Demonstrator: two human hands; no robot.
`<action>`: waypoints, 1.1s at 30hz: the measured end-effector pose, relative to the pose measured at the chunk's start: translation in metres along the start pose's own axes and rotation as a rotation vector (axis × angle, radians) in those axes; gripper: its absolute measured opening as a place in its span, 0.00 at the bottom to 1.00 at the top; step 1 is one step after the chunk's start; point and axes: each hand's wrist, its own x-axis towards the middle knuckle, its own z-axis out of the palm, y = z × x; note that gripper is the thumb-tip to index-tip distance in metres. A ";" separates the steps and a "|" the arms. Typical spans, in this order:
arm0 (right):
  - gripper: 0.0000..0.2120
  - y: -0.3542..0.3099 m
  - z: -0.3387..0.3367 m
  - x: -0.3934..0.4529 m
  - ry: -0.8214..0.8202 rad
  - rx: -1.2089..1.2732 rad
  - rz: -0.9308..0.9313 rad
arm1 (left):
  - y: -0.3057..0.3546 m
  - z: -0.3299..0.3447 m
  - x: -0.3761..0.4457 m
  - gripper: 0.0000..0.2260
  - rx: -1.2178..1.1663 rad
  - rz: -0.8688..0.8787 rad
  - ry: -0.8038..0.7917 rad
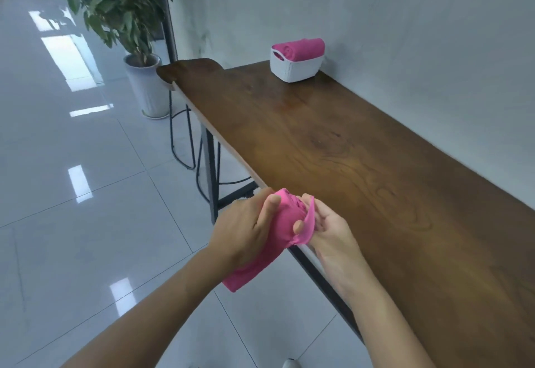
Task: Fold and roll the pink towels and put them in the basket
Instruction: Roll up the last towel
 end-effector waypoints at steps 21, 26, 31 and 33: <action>0.25 -0.001 0.085 0.158 0.011 0.064 0.081 | -0.154 -0.124 0.113 0.28 -0.123 -0.036 -0.474; 0.50 -0.028 0.053 0.239 -0.084 -0.098 0.063 | -0.148 -0.130 0.187 0.27 0.039 0.069 -0.636; 0.27 -0.076 0.043 0.304 -0.260 -0.316 0.037 | -0.135 -0.139 0.267 0.23 0.142 0.162 -0.673; 0.23 -0.085 0.038 0.324 -0.231 -0.292 0.023 | -0.137 -0.141 0.294 0.23 0.078 0.154 -0.667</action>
